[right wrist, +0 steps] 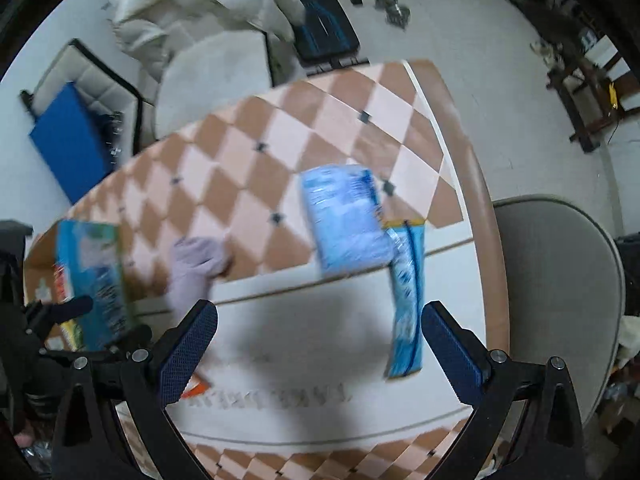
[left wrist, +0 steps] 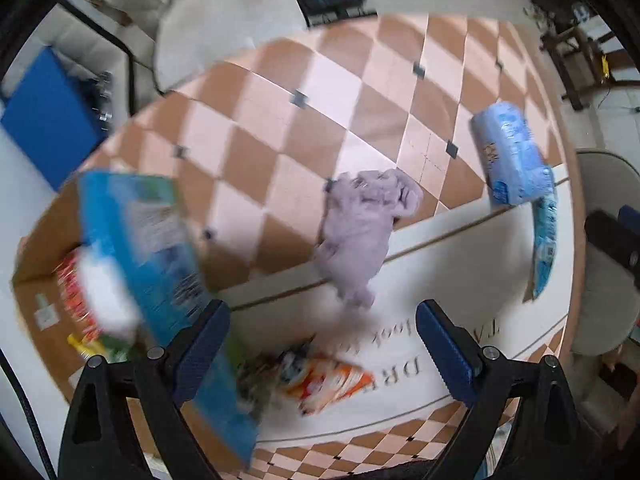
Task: Organize soft objects
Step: 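Grasp the lilac towel with left tool while right tool grasps the blue milk pack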
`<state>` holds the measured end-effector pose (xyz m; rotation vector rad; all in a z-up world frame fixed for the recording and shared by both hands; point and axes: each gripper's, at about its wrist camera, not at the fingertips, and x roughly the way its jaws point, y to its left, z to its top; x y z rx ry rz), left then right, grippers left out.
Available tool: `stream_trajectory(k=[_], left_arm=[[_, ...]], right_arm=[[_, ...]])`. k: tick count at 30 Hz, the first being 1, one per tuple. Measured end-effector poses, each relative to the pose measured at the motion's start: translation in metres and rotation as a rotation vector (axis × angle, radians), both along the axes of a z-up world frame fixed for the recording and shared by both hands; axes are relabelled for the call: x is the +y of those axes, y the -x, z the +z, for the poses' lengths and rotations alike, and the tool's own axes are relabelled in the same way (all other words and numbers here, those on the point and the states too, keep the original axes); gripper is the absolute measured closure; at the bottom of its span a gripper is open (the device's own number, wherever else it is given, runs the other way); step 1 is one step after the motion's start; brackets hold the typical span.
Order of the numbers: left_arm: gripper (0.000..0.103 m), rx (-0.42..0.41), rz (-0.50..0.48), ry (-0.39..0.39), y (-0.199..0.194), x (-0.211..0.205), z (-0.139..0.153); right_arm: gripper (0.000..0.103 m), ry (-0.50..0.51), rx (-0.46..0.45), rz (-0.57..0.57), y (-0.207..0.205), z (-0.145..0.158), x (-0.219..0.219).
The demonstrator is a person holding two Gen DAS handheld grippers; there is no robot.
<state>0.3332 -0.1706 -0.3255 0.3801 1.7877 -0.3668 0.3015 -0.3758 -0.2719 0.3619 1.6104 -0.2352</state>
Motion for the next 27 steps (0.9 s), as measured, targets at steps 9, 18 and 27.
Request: stream_trajectory(k=[9, 18, 27], left_arm=[[0.008, 0.123, -0.019, -0.047, -0.009, -0.036, -0.073], [0.063, 0.112, -0.013, -0.068, 0.009, -0.036, -0.083], [0.065, 0.032, 0.091, 0.01, 0.034, -0.005, -0.037]], right_arm=[[0.0, -0.088, 0.114, -0.019, -0.043, -0.083, -0.039], [0.025, -0.078, 0.225, 0.05, -0.047, -0.13, -0.031], [0.064, -0.061, 0.17, 0.049, -0.028, -0.098, -0.006]])
